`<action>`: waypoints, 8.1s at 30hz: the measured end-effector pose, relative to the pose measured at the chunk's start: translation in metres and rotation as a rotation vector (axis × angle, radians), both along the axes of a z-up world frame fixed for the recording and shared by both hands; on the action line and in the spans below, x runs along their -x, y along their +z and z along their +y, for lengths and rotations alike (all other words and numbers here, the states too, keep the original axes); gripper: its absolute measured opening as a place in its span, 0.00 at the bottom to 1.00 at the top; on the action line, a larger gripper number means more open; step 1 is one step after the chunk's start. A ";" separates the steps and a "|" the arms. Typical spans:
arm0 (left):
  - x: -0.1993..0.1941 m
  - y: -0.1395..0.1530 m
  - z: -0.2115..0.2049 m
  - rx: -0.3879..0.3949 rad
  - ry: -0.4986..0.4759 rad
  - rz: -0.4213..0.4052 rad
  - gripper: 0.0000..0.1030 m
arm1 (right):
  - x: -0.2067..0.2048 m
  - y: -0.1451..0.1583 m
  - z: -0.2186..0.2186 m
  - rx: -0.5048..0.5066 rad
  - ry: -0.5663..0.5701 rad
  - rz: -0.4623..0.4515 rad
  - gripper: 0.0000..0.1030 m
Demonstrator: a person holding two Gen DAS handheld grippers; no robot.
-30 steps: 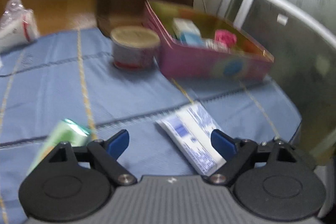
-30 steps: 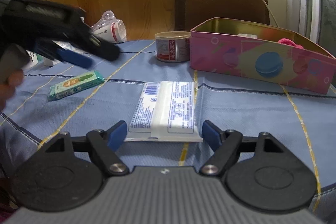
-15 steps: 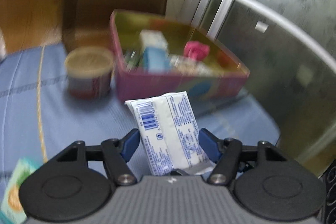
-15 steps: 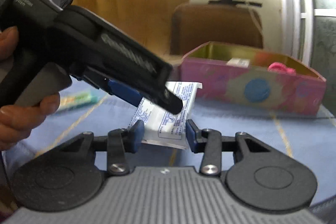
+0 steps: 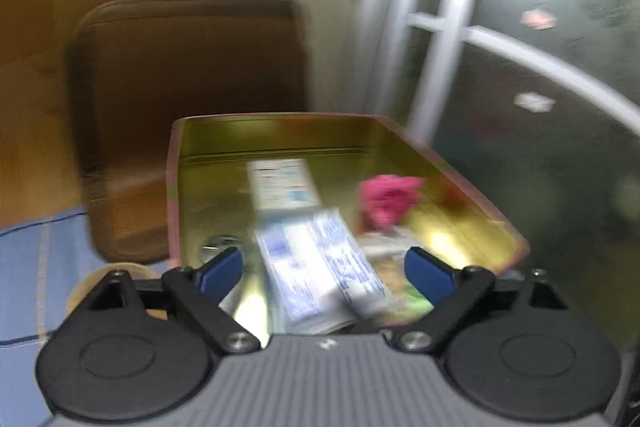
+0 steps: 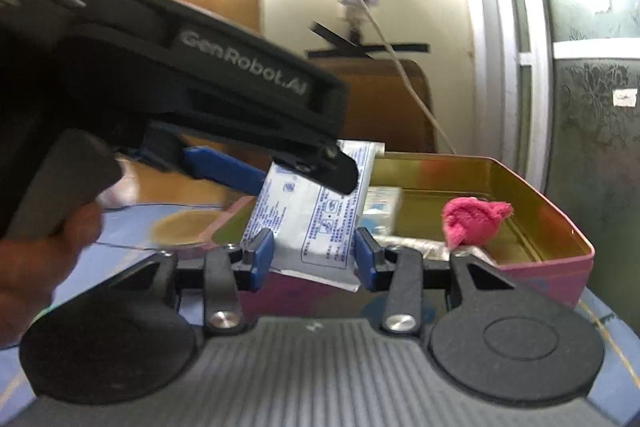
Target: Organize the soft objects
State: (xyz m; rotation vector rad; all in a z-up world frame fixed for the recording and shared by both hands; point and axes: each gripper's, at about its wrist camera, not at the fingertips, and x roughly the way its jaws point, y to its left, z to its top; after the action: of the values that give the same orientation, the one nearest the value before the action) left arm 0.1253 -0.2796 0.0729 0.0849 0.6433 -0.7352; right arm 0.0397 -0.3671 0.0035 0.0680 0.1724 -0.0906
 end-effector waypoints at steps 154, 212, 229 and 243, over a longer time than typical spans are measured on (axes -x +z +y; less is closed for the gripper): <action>0.118 -0.075 0.078 0.098 -0.191 0.428 0.66 | 0.143 -0.077 0.027 -0.245 0.195 0.186 0.42; 0.177 0.021 0.103 -0.014 0.077 -0.157 1.00 | 0.162 0.010 0.017 -0.516 -0.116 0.064 0.80; 0.211 0.008 0.146 -0.033 0.214 -0.207 1.00 | 0.197 0.014 0.042 -0.493 -0.093 0.021 0.83; 0.207 0.007 0.153 -0.136 0.296 -0.276 1.00 | 0.198 0.020 0.045 -0.481 -0.119 -0.043 0.84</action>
State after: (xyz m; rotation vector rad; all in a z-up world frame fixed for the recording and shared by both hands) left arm -0.0820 -0.1265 0.0798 0.2081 0.4285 -0.3842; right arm -0.1581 -0.3219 0.0230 0.5597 0.1438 -0.1646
